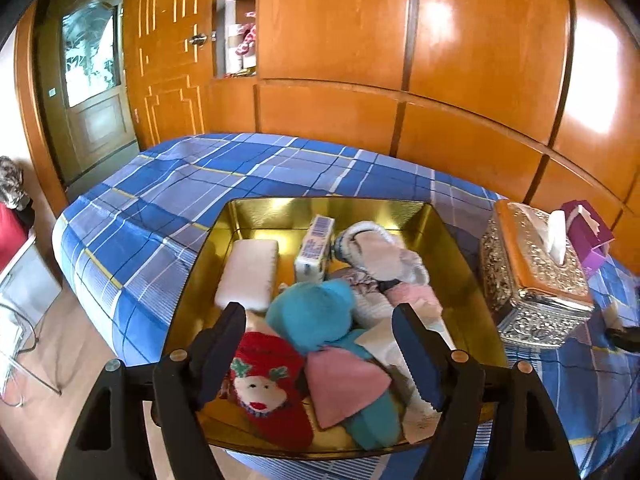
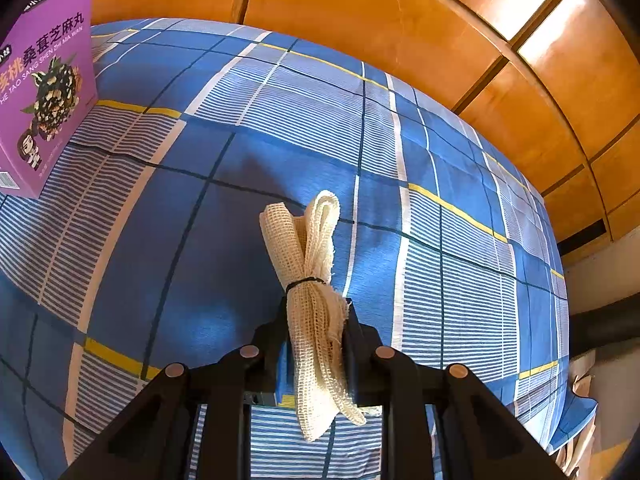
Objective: Organize soft objects
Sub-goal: 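Carry the cream mesh scrubber over the gold tray with the right gripper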
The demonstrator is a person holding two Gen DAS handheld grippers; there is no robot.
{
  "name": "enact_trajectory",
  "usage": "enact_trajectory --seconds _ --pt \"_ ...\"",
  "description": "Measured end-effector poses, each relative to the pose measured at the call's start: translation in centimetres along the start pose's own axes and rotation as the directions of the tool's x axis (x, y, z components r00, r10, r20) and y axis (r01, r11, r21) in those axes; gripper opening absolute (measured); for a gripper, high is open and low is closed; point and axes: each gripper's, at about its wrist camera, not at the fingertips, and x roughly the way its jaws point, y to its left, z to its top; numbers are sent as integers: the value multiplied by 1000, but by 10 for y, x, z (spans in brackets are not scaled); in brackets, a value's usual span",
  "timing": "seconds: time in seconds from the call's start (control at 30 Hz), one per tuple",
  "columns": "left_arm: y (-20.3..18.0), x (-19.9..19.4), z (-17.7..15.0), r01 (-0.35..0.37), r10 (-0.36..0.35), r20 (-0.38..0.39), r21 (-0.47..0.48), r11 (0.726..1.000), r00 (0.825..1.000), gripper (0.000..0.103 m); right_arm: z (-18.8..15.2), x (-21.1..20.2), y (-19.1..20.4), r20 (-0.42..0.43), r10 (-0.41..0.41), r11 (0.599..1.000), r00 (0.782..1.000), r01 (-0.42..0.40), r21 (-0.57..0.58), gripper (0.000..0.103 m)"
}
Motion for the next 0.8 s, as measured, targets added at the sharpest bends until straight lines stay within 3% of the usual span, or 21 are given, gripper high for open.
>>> enact_trajectory --seconds 0.23,0.33,0.43,0.8 --pt "-13 -8 3 25 -26 21 44 999 999 76 7 3 -6 -40 13 998 999 -11 65 20" --pt "-18 -9 3 41 -42 17 62 997 999 76 16 4 -15 -79 54 989 995 -43 139 20" --pt "-23 -11 2 49 -51 21 83 995 998 77 31 -5 -19 -57 104 978 993 -92 185 20" --pt "-30 -14 -2 79 -81 16 98 992 997 77 106 -61 9 45 128 988 991 -131 83 20"
